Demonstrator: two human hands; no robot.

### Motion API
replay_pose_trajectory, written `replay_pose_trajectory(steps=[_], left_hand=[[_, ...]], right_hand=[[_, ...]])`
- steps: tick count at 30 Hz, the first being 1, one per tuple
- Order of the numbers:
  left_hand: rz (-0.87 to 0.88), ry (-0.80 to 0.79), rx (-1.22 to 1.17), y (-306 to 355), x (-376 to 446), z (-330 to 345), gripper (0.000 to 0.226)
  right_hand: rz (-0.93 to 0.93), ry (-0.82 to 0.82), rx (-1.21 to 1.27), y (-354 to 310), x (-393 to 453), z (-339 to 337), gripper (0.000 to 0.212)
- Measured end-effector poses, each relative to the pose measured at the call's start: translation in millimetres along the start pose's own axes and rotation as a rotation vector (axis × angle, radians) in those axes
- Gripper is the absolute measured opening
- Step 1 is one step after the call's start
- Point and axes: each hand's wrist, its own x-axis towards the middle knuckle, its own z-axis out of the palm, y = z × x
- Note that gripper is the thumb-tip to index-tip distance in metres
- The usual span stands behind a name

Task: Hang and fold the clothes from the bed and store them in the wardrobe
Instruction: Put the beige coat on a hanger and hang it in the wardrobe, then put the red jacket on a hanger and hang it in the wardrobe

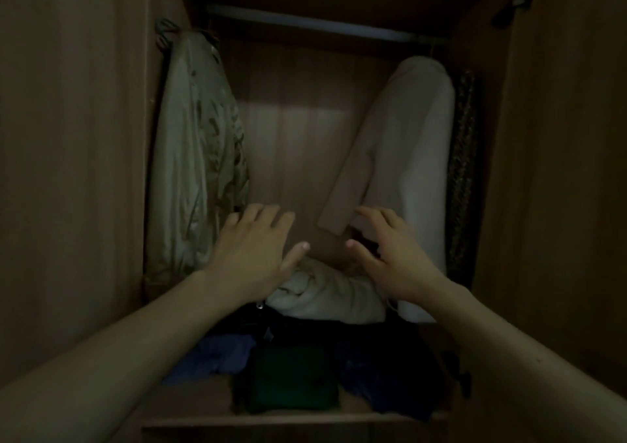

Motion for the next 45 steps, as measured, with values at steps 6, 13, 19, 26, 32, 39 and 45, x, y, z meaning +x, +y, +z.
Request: replay_pose_trajectory(steps=[6,13,19,26,32,39,45], left_hand=[[0.082,-0.096,-0.187,26,-42,14,0.077],[0.252,-0.133,-0.416,118,-80,-16,0.08],[0.414,-0.157,-0.519,228,-105,-65,0.071],[0.614,-0.148,-0.599,381,-167,-142,0.064],[0.79,-0.213,-0.689,511,-255,-195,0.063],[1.017,-0.286,-0.798,621,-326,-235,0.061],[1.184,-0.34,-0.902,696,-378,-258,0.059]], right_hand=[[0.129,-0.147,-0.135,-18,-86,-27,0.061],[0.309,-0.144,-0.304,-23,-180,-106,0.065],[0.481,-0.085,-0.402,-20,-286,-189,0.064],[0.689,0.017,-0.478,-25,-445,-303,0.063],[0.921,0.017,-0.544,-50,-583,-394,0.061],[1.126,0.144,-0.61,-96,-709,-473,0.058],[1.33,0.225,-0.641,-128,-795,-502,0.053]])
